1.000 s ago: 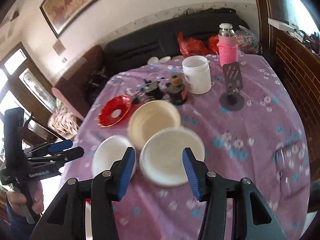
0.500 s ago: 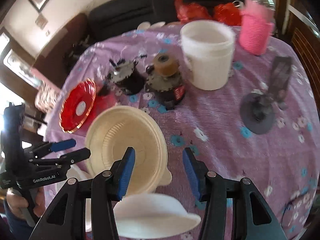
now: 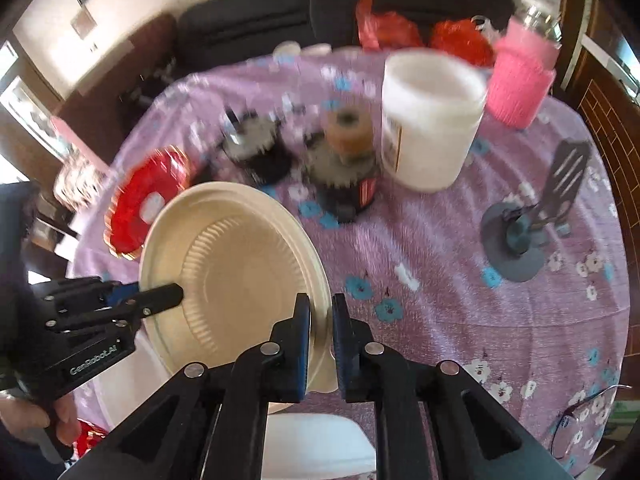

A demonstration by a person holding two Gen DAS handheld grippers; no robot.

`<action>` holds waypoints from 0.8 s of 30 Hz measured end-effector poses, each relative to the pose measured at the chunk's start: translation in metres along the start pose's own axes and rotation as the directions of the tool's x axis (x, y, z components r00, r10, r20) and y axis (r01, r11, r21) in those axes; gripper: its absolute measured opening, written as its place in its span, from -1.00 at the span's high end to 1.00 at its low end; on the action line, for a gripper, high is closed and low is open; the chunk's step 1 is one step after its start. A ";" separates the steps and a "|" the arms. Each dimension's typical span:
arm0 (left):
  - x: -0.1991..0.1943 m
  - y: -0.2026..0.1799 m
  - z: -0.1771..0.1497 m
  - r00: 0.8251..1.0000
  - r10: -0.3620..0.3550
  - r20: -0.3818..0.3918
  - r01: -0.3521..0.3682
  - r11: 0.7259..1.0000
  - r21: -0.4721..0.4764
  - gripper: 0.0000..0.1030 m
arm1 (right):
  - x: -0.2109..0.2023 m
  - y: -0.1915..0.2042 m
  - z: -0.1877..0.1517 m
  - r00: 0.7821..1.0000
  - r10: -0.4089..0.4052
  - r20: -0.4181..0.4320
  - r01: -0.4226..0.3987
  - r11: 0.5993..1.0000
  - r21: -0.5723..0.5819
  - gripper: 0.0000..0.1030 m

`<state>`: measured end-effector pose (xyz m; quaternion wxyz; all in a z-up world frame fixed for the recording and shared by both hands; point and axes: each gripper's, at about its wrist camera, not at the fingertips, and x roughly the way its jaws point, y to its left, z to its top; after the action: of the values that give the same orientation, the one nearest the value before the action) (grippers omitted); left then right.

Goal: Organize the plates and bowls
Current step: 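Lift the tan paper bowl off the table with the left tool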

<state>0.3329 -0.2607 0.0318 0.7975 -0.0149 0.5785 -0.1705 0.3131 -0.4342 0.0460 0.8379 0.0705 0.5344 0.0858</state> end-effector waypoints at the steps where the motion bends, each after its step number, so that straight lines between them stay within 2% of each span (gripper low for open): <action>1: -0.009 -0.002 0.000 1.000 -0.005 0.016 0.005 1.000 -0.001 0.75 | -0.010 0.002 0.000 1.000 0.002 0.017 -0.002 1.000 -0.004 0.78; 6: -0.066 -0.016 -0.007 0.994 -0.032 0.102 0.031 0.999 0.014 0.74 | -0.067 0.017 -0.006 0.993 0.000 0.117 0.003 1.000 -0.024 0.78; 11: -0.115 -0.045 -0.038 0.985 -0.062 0.160 0.051 0.996 0.072 0.60 | -0.119 0.022 -0.039 0.983 0.026 0.180 -0.021 0.999 -0.034 0.78; 17: -0.140 -0.086 -0.109 0.983 -0.069 0.167 0.039 0.984 0.176 0.57 | -0.162 0.011 -0.124 0.975 0.095 0.201 -0.095 0.995 -0.011 0.77; 24: -0.149 -0.117 -0.225 0.984 -0.088 0.154 0.045 0.963 0.265 0.44 | -0.183 0.004 -0.238 0.969 0.153 0.192 -0.162 0.986 0.033 0.77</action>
<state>0.0535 -0.2885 0.1200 0.8313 0.0568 0.4825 -0.2701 0.0211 -0.4644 0.1084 0.8734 0.1407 0.4472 0.1319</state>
